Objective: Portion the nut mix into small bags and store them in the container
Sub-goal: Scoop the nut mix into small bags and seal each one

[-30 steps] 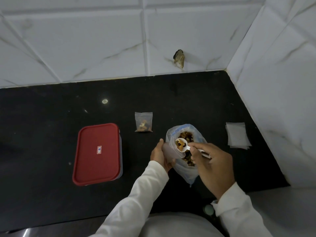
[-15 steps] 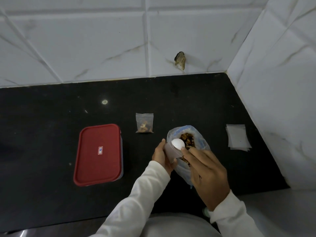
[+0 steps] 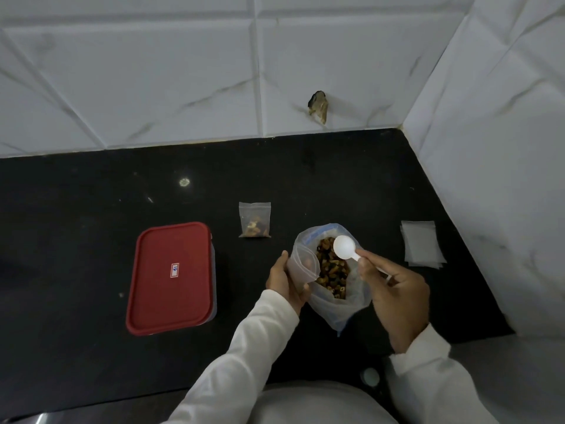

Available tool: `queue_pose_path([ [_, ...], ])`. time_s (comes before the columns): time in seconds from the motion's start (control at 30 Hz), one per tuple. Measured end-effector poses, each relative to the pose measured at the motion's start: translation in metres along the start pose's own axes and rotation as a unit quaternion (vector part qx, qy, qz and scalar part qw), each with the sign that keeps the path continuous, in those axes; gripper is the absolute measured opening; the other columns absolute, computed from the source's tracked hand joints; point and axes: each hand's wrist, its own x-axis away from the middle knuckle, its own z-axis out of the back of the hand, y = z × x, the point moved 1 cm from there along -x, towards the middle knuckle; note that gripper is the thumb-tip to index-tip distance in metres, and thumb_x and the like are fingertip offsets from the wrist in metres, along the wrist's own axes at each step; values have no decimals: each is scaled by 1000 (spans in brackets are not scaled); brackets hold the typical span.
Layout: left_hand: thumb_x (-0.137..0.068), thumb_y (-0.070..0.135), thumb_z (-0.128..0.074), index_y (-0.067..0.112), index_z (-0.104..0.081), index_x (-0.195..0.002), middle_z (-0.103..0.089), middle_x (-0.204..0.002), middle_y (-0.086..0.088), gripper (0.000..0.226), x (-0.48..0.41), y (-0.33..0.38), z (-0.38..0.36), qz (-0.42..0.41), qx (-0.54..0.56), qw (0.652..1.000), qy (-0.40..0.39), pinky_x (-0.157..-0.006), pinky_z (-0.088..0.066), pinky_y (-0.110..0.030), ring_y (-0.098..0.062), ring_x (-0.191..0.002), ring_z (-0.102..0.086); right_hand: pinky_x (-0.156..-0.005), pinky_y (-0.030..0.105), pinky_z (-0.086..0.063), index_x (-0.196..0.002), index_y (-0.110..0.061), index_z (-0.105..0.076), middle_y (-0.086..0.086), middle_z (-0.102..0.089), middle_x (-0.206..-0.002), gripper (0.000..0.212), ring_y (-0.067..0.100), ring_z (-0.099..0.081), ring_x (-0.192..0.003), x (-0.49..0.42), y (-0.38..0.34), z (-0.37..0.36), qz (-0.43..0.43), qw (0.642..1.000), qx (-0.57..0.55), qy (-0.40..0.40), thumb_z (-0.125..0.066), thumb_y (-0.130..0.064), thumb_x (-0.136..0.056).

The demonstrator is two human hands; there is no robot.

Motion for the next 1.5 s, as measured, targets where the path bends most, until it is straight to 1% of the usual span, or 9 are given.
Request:
queue_pose_path([
  [0.13, -89, 47, -61, 21, -62, -127, -69, -105, -12, 46, -1, 3, 4, 2, 35, 999, 14, -74, -56, -27, -24, -79, -69, -76, 6, -49, -102, -15, -74, -3, -73, -94, 17, 0, -66, -83, -14, 38, -2, 56, 987, 144, -51, -68, -11, -87],
  [0.33, -89, 48, -61, 23, -59, -133, -66, -88, -6, 50, -6, -2, -2, -18, 40, 998, 46, -42, -48, -25, -20, -65, -64, -71, 25, -48, -92, -10, -76, 6, -71, -83, 15, 23, -67, -76, -14, 73, -27, 101, 949, 281, -100, -68, 0, -83],
  [0.57, -94, 45, -54, 18, -59, -132, -64, -73, -3, 46, -7, -12, -14, -26, 53, 997, 56, -41, -45, -18, -16, -60, -58, -67, 21, -45, -81, -17, -76, -4, -71, -73, 33, 15, -66, -68, -13, 70, -32, 55, 966, 224, -120, -49, -34, -90],
  [0.67, -97, 46, -47, 16, -53, -140, -61, -74, -4, 52, -8, -12, -16, -17, 52, 997, 46, -37, -44, -16, -16, -60, -56, -73, 21, -48, -83, -17, -78, -6, -74, -78, 16, 10, -67, -74, -16, 70, -31, 18, 970, 206, -129, -63, -18, -88],
  [0.83, -97, 47, -48, 16, -52, -140, -69, -100, -1, 53, 2, -13, -23, -21, 41, 998, 33, -79, -53, -19, -19, -98, -69, -80, 14, -49, -89, -21, -78, -16, -71, -83, 16, -6, -62, -73, -14, 71, -34, -60, 977, 164, -122, -66, -11, -87],
  [0.97, -97, 48, -45, 22, -58, -114, -60, -73, -3, 34, 1, -11, -22, -26, 40, 998, 37, -57, -54, -16, -14, -54, -58, -77, 3, -43, -92, -25, -78, -15, -74, -87, 16, -3, -65, -81, -10, 67, -35, -94, 974, 150, -143, -69, -14, -86],
  [1.13, -96, 49, -48, 13, -55, -138, -60, -72, -5, 56, 2, -13, -21, -16, 15, 999, 45, -39, -45, -19, -16, -52, -56, -88, 16, -48, -93, -26, -78, -14, -73, -89, 16, -1, -63, -84, -13, 64, -38, -166, 967, 135, -136, -67, -17, -87],
  [1.33, -96, 50, -47, 12, -52, -140, -70, -87, -7, 58, 8, -12, -24, -30, -4, 999, 45, -51, -55, -20, -15, -48, -58, -77, 17, -48, -89, -27, -78, -11, -72, -83, 17, 2, -63, -82, -17, 62, -40, -300, 943, 53, -133, -66, -15, -87],
  [1.5, -96, 52, -46, 15, -49, -143, -55, -141, -10, 60, 16, -10, -23, -18, 17, 999, 40, -104, -41, -29, -24, -133, -49, -66, 18, -48, -87, -18, -79, 4, -74, -78, 18, 11, -64, -70, -19, 63, -41, -384, 917, -67, -77, -67, -5, -85],
])
